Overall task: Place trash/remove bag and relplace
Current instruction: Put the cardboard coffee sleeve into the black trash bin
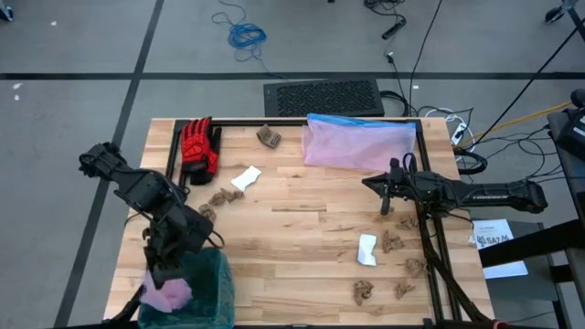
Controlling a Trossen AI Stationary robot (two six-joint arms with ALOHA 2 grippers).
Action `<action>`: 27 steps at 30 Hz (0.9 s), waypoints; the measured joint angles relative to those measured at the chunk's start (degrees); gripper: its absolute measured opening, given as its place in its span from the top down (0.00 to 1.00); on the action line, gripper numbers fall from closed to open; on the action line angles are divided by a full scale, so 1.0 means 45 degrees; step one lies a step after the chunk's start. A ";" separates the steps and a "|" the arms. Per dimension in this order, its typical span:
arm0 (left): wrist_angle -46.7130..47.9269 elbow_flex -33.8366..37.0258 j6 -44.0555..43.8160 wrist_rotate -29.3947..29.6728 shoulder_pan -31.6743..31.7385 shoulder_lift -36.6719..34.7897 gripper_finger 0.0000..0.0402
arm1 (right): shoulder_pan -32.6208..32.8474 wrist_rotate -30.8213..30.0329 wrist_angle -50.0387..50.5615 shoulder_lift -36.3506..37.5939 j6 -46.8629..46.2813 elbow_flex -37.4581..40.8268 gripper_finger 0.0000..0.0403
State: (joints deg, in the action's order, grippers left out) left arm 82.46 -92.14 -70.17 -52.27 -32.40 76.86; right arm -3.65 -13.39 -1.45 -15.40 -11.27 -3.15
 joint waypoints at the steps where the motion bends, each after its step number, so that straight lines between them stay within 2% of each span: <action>1: -0.0072 0.0000 0.0000 -0.0001 0.0001 0.0000 0.58 | -0.0002 0.0001 0.0000 0.0000 0.0000 -0.0001 1.00; 8: -0.1026 0.0000 0.0148 -0.0042 0.0013 0.0000 0.58 | -0.0002 0.0000 0.0000 0.0000 -0.0004 -0.0002 1.00; 12: -0.0986 0.0000 0.0368 0.0607 0.0185 0.0000 0.66 | -0.0002 0.0000 0.0000 0.0000 -0.0005 0.0002 1.00; 18: -0.0831 0.0000 0.2037 0.3873 0.1225 0.0000 0.96 | 0.0000 0.0000 0.0000 0.0000 0.0000 0.0000 1.00; 27: -0.1163 -0.0484 0.5323 0.7309 0.4738 0.0000 1.00 | -0.0002 0.0003 -0.0009 0.0000 0.0000 -0.0001 1.00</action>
State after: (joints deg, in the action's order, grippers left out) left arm 77.23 -94.32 -46.22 -19.37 -11.08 76.86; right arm -3.66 -13.37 -1.49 -15.40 -11.27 -3.15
